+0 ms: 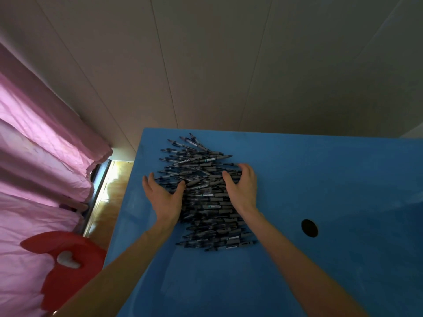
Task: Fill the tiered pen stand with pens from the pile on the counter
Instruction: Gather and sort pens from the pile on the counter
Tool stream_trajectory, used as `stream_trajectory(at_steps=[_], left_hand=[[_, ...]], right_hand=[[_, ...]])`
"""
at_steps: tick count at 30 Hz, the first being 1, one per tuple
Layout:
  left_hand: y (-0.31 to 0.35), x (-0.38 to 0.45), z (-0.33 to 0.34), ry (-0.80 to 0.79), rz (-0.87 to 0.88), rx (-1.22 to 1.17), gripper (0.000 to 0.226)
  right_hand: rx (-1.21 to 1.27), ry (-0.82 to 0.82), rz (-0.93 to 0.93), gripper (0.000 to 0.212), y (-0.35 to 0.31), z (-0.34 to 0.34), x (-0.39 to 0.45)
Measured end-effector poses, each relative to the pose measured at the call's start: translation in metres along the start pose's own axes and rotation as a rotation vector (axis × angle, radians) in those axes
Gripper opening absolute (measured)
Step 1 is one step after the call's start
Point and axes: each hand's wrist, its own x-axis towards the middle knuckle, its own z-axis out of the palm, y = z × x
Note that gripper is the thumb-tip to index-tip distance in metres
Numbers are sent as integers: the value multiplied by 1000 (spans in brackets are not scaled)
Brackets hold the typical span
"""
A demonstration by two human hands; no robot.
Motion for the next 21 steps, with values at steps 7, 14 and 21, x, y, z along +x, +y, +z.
stream_trajectory(at_steps=[7,14,21], left_hand=[[0,8,-11,-30,25,86,86],[5,48,-20,-157,25,150,78],[-2,57,-26,-152,20,185,66]], right_hand=[[-323,-272,-346,74,-53,14,65],[-780,-743,-327,94,-93,49,126],[-945,-947,-452,99,-111,58,144]])
